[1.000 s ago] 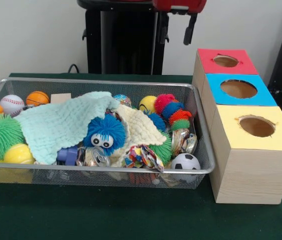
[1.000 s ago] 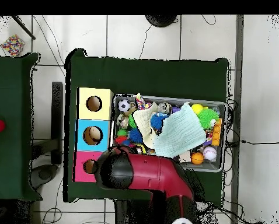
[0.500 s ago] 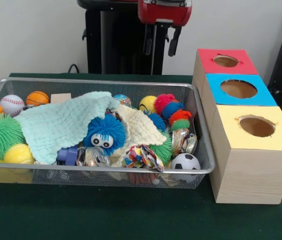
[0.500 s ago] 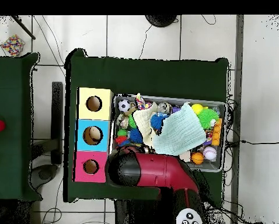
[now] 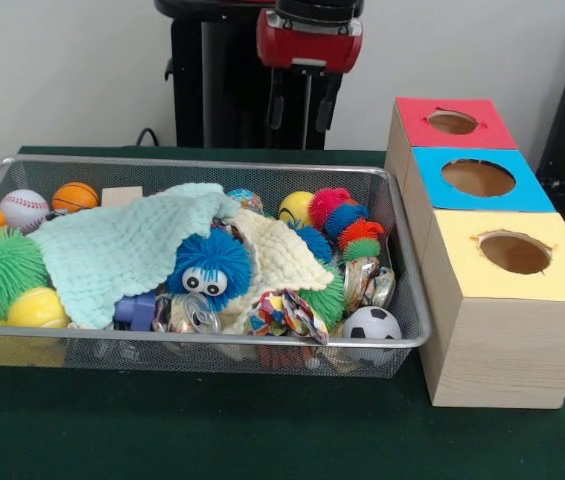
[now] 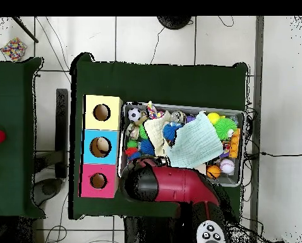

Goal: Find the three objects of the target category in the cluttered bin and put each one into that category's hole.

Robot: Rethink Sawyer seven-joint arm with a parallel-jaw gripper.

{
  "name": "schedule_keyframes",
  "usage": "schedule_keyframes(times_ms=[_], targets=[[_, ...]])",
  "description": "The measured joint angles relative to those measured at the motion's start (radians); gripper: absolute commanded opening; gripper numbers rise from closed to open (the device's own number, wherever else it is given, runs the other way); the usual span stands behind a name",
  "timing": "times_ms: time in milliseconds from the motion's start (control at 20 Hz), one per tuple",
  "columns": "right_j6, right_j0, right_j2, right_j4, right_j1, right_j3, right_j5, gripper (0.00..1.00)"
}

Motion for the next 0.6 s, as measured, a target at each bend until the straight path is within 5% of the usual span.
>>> schedule_keyframes(times_ms=[600], targets=[[0.000,-0.033,0.001,-0.026,0.057,0.000,-0.064,1.00]])
